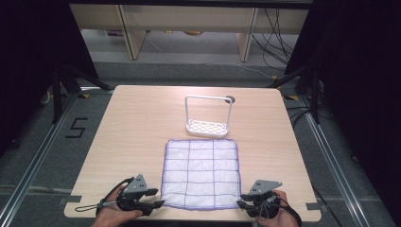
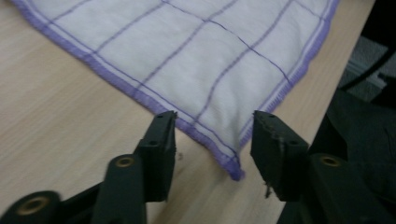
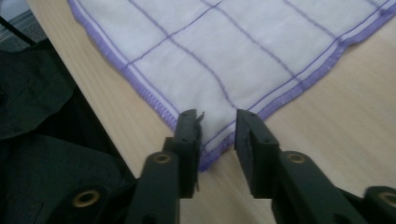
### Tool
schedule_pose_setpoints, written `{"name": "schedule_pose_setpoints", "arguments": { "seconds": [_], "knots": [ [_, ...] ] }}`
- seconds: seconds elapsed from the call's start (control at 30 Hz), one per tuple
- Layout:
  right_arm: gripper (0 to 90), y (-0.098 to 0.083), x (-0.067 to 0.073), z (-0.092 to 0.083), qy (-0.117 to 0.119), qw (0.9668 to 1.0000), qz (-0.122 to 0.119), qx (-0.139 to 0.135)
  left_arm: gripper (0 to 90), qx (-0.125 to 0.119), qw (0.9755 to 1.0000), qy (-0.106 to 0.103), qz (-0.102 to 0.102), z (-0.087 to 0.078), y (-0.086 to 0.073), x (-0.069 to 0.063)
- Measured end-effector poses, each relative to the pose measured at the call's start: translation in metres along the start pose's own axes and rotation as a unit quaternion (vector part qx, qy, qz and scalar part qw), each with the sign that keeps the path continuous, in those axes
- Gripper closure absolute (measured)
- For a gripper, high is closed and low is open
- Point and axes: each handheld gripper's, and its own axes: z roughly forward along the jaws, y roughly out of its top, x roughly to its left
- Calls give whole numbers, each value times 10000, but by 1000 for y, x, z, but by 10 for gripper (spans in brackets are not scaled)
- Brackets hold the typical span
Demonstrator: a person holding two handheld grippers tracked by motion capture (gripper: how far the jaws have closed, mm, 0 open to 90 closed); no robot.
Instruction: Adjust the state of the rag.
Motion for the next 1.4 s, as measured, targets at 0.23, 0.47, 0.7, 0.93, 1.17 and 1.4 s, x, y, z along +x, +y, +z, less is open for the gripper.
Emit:
{"name": "schedule_pose_setpoints", "arguments": {
  "seconds": [0.23,0.47,0.7,0.93,1.17,1.4],
  "knots": [
    [504,27,-27,-7,-635,9973,295,-230,370,-155,9993,331,-102,3,25,27],
    [471,62,-75,25,-870,9945,567,-168,357,-123,9974,658,-259,27,50,60],
    [498,96,-116,59,-1216,9907,600,-108,362,-82,9935,1058,-406,53,74,97],
    [563,114,-135,86,-1265,9896,687,3,391,-3,9916,1259,-287,78,94,112],
    [843,116,-139,98,-1009,9930,608,88,565,197,9936,1114,-64,97,96,113],
    [871,118,-133,90,-1001,9922,725,-142,845,78,9939,1090,144,95,100,110]
  ]
}}
